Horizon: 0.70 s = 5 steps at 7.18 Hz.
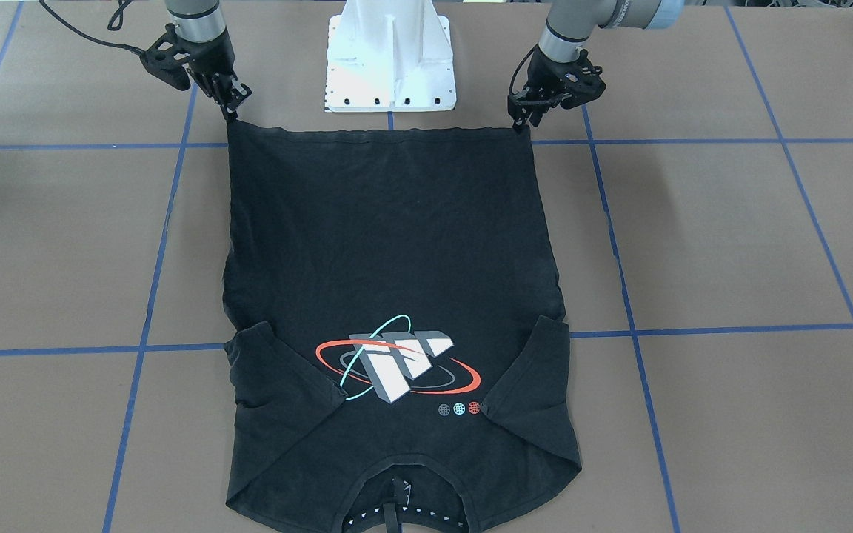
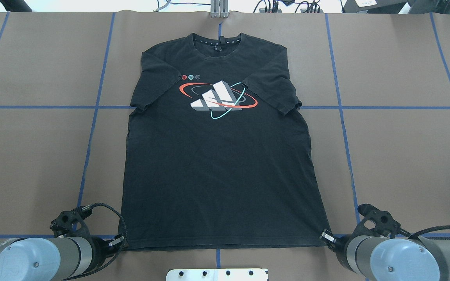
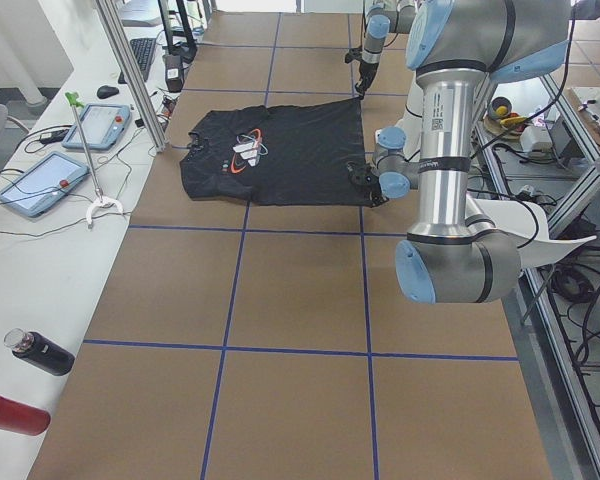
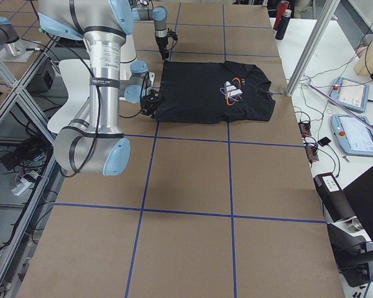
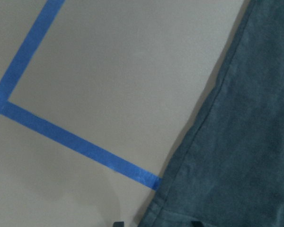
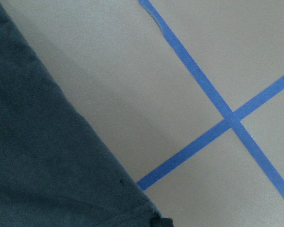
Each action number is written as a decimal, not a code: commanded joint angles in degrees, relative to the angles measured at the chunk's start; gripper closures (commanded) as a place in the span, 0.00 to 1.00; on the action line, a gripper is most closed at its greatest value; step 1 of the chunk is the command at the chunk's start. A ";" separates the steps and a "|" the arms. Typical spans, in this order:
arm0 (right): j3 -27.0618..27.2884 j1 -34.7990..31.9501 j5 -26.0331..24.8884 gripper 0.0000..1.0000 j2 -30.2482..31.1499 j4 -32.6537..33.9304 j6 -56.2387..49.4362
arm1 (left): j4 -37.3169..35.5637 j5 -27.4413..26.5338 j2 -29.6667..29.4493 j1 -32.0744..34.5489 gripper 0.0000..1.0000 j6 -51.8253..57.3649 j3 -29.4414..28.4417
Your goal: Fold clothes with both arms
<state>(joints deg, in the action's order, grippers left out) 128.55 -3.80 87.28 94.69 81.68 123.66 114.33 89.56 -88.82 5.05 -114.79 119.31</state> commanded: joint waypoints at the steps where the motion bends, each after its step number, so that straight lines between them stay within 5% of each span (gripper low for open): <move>1: 0.04 0.02 0.00 1.00 -0.03 -0.03 0.00 | 0.02 0.00 0.14 -0.04 0.60 0.00 -0.04; 3: 0.04 -0.07 0.00 1.00 -0.03 -0.03 0.00 | -0.07 0.00 0.23 -0.04 0.77 0.00 -0.04; 4: -0.05 -0.07 0.00 1.00 -0.03 -0.03 0.00 | -0.07 0.00 0.32 0.04 1.00 0.00 -0.04; 5: -0.05 -0.07 0.00 1.00 -0.03 -0.03 0.00 | -0.07 0.00 0.32 0.04 1.00 0.00 -0.04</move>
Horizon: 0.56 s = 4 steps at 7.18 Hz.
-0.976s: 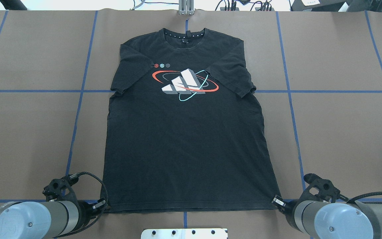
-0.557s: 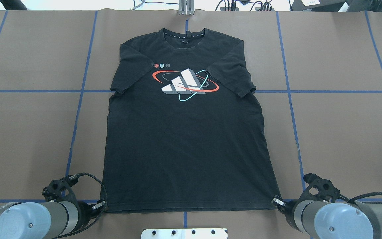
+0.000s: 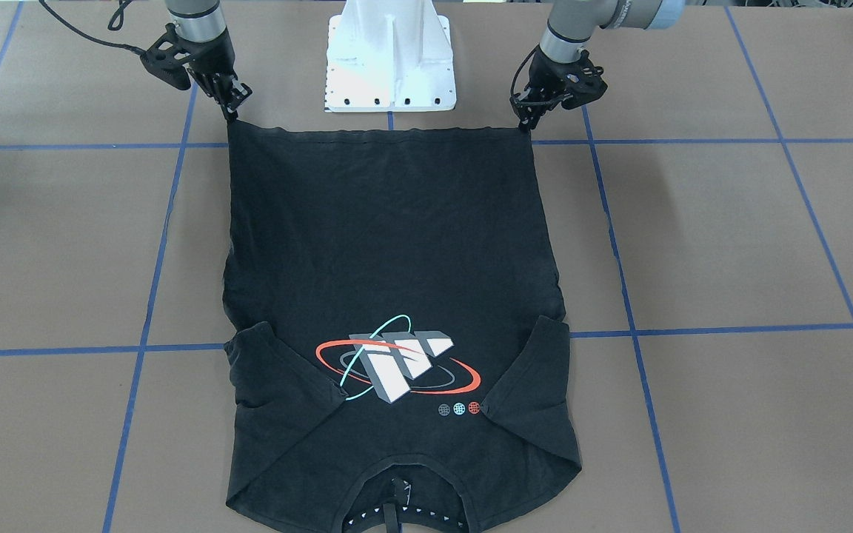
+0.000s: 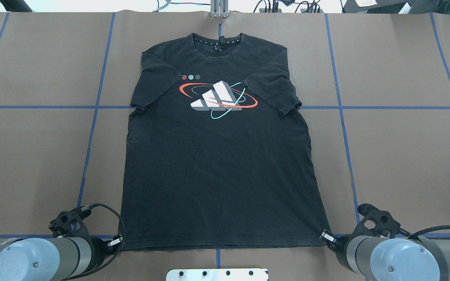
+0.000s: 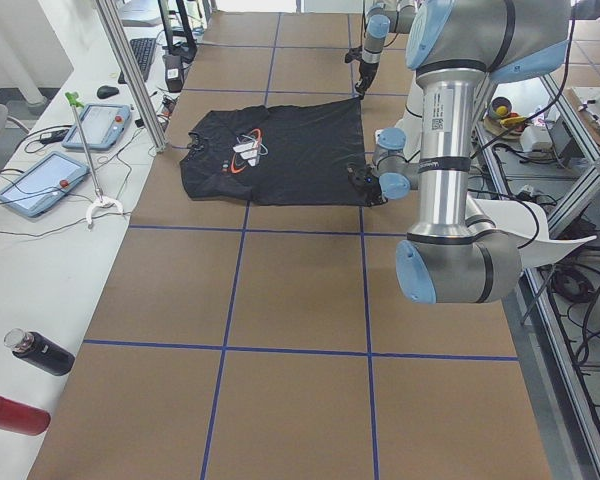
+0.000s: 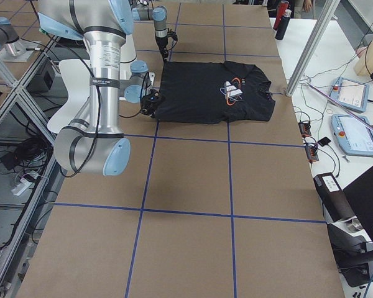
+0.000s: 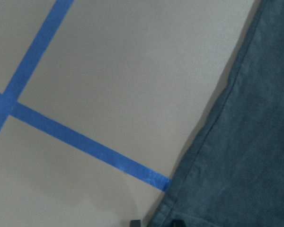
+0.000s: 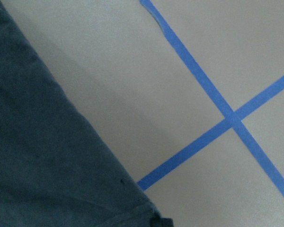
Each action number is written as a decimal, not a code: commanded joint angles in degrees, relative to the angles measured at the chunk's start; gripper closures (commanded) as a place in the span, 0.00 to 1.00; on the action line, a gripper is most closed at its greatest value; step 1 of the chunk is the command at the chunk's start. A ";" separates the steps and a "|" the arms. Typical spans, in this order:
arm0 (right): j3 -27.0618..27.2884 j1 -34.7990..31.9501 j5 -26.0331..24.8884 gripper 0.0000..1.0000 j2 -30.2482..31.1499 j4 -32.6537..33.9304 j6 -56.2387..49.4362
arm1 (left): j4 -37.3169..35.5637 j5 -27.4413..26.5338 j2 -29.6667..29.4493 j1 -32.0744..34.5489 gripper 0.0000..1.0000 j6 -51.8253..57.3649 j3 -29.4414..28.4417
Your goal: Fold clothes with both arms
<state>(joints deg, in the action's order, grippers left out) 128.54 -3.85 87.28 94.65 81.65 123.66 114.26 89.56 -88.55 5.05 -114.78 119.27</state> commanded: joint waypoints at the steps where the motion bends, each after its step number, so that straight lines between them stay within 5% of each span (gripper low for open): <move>1: -0.13 -0.01 0.00 1.00 -0.08 0.00 0.00 | -0.01 0.00 0.66 0.13 1.00 0.00 0.26; 4: 0.57 -0.28 0.09 1.00 0.27 0.00 0.00 | -0.01 0.17 1.98 -0.04 1.00 0.00 4.38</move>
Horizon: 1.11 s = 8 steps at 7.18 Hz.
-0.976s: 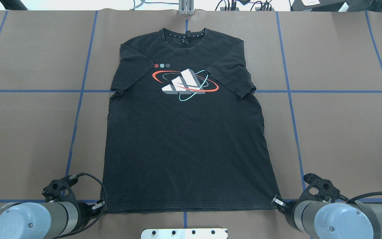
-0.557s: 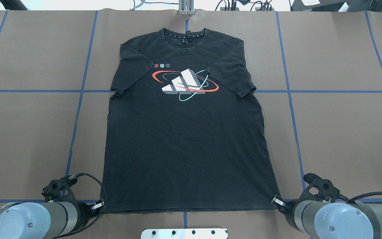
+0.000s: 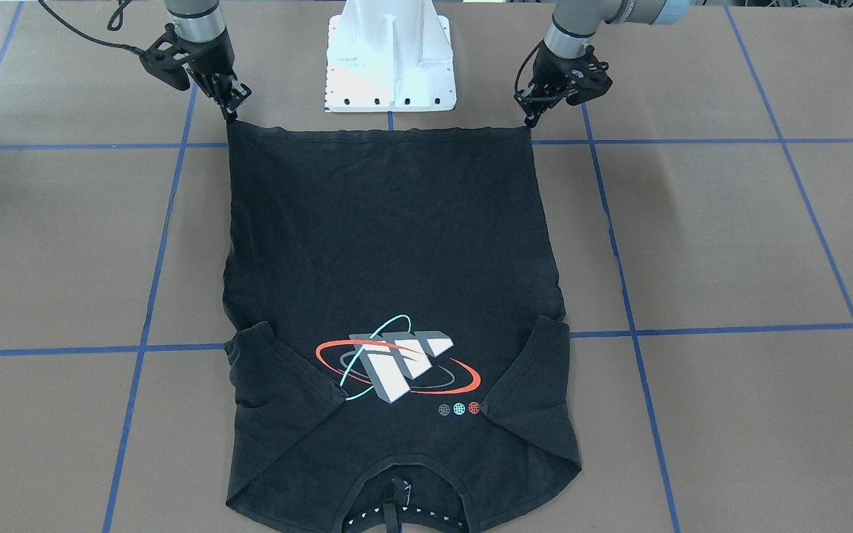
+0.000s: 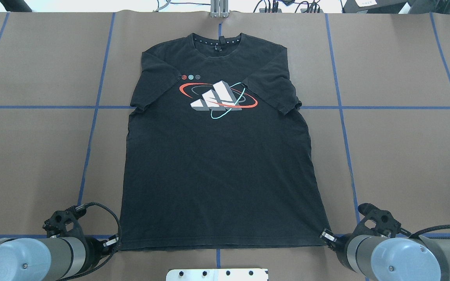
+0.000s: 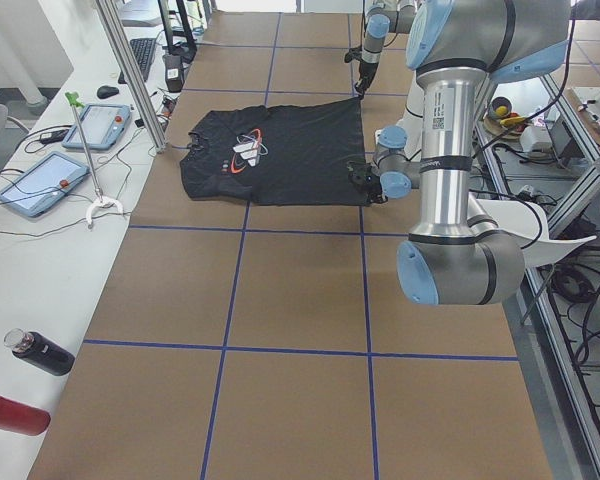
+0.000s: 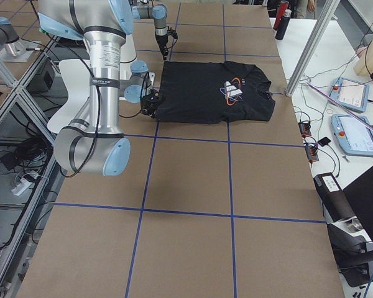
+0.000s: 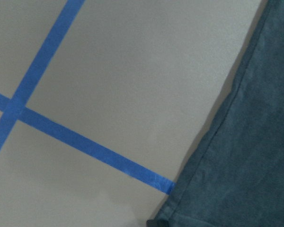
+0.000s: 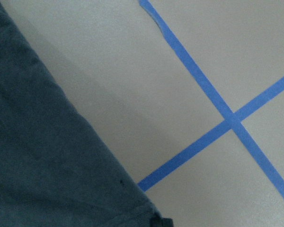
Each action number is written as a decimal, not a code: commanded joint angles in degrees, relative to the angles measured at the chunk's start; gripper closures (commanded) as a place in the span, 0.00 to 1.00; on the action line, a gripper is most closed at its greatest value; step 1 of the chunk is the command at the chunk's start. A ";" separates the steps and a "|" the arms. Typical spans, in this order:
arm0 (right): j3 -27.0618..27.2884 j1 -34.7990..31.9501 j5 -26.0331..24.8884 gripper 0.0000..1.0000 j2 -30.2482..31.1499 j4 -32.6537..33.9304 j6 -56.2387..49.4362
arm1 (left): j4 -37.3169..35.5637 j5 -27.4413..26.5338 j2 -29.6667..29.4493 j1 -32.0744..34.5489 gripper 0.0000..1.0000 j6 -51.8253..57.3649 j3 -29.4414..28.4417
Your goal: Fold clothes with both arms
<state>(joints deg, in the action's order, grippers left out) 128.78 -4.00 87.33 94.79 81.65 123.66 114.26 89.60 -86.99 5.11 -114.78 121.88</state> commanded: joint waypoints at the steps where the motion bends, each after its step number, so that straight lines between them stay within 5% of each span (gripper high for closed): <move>1: 0.76 -0.13 0.03 1.00 0.31 0.00 0.00 | 0.00 0.49 0.42 -0.27 1.00 0.00 2.91; 2: 1.03 -0.04 0.20 1.00 0.48 0.00 0.00 | -0.09 0.31 0.51 -1.49 1.00 -0.70 2.75; 3: 0.94 -0.04 0.20 1.00 0.49 0.00 0.00 | -0.26 0.23 1.12 -1.50 0.83 -0.88 2.31; 4: 0.77 0.05 0.20 1.00 0.49 0.00 0.00 | -0.26 0.23 1.04 -1.59 0.55 -0.79 1.78; 8: 0.50 0.05 0.20 1.00 0.49 0.00 -0.09 | -0.26 0.31 -0.28 -1.94 0.54 -0.79 -0.94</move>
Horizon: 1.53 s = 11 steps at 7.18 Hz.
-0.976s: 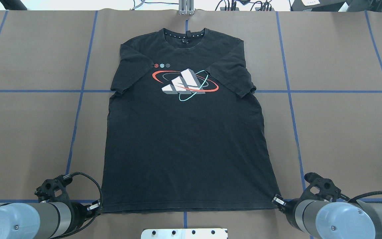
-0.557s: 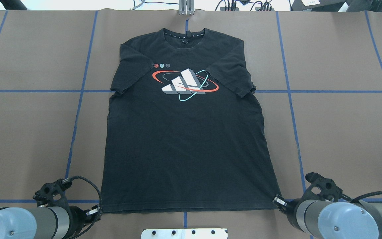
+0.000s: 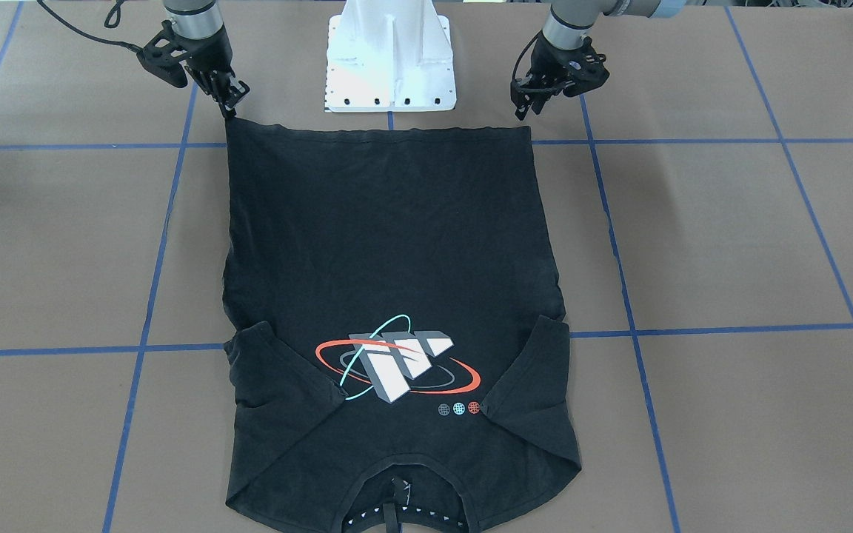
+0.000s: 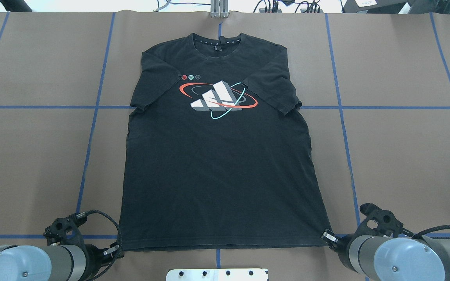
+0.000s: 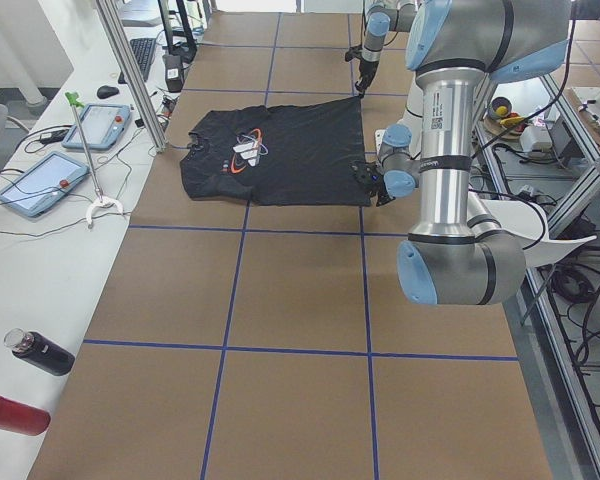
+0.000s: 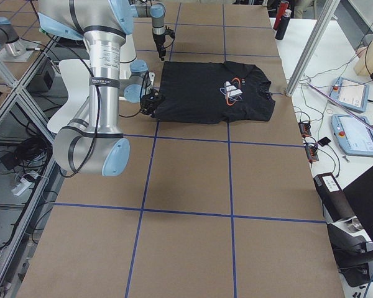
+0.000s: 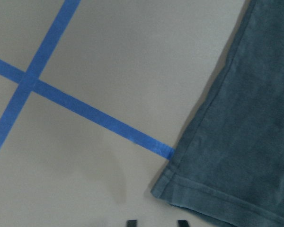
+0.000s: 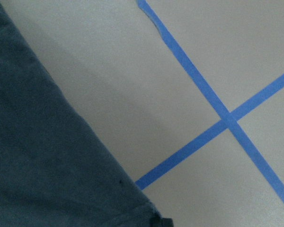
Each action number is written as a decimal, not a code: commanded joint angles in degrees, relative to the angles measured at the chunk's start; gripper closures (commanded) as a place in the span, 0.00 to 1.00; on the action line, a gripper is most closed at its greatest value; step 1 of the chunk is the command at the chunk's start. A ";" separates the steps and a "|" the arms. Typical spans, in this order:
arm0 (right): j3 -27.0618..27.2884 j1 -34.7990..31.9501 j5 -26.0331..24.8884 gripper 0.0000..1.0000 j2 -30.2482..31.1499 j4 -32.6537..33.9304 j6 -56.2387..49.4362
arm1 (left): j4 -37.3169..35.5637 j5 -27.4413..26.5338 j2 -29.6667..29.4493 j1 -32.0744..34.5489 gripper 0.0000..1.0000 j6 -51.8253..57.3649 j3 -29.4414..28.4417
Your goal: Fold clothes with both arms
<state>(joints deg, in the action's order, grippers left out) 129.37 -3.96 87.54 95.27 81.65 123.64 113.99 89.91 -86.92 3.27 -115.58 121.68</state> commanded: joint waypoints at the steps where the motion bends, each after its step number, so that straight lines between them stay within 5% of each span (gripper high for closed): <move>1: -0.25 0.00 0.00 1.00 0.00 0.00 -0.07 | 0.00 0.09 -0.79 -0.11 0.56 0.17 -1.00; 11: -0.61 0.09 0.00 1.00 0.00 0.00 -0.07 | 0.17 -0.26 -1.85 0.95 0.58 1.05 -2.50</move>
<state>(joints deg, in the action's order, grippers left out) 128.77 -3.87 87.54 95.30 81.65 123.57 114.12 89.64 -88.35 4.22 -114.52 119.42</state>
